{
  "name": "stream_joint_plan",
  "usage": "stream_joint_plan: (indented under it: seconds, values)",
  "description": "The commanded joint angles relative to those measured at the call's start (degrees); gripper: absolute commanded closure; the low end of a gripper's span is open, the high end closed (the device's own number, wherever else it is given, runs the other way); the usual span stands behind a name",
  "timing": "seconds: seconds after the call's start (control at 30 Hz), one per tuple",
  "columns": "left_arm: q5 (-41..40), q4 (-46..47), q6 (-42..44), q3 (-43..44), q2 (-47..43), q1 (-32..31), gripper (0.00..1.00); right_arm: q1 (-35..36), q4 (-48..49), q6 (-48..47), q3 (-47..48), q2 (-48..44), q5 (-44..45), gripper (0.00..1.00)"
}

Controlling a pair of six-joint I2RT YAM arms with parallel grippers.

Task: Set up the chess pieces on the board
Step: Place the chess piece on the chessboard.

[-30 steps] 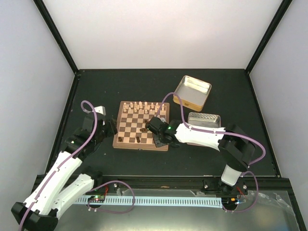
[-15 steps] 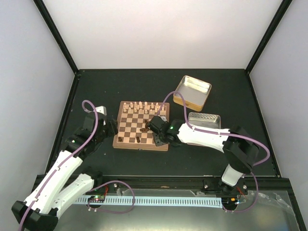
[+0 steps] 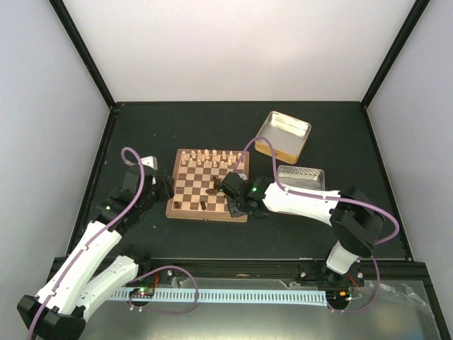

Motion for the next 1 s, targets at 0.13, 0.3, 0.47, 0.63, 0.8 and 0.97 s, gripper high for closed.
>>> stream_joint_plan:
  seconds: [0.13, 0.3, 0.47, 0.63, 0.8, 0.97]
  values:
    - [0.74, 0.79, 0.75, 0.16, 0.72, 0.42, 0.38, 0.34, 0.63, -0.25, 0.46, 1.56, 1.37, 0.88]
    - [0.65, 0.80, 0.85, 0.13, 0.72, 0.42, 0.38, 0.38, 1.80, -0.58, 0.74, 1.62, 3.10, 0.91]
    - [0.65, 0.72, 0.94, 0.15, 0.72, 0.42, 0.38, 0.35, 1.44, -0.68, 1.58, 2.69, 3.85, 0.90]
    - [0.81, 0.59, 1.00, 0.22, 0.57, 0.42, 0.38, 0.37, 1.67, -0.66, 1.41, 2.06, 2.17, 0.77]
    - [1.50, 0.67, 1.13, 0.40, 0.37, 0.42, 0.38, 0.30, 3.91, 0.89, 0.20, -2.72, 1.43, 0.63]
    - [1.82, 0.53, 1.32, 0.84, -0.02, 0.42, 0.38, -0.16, 5.89, 4.59, -2.68, -7.99, 3.40, 0.60]
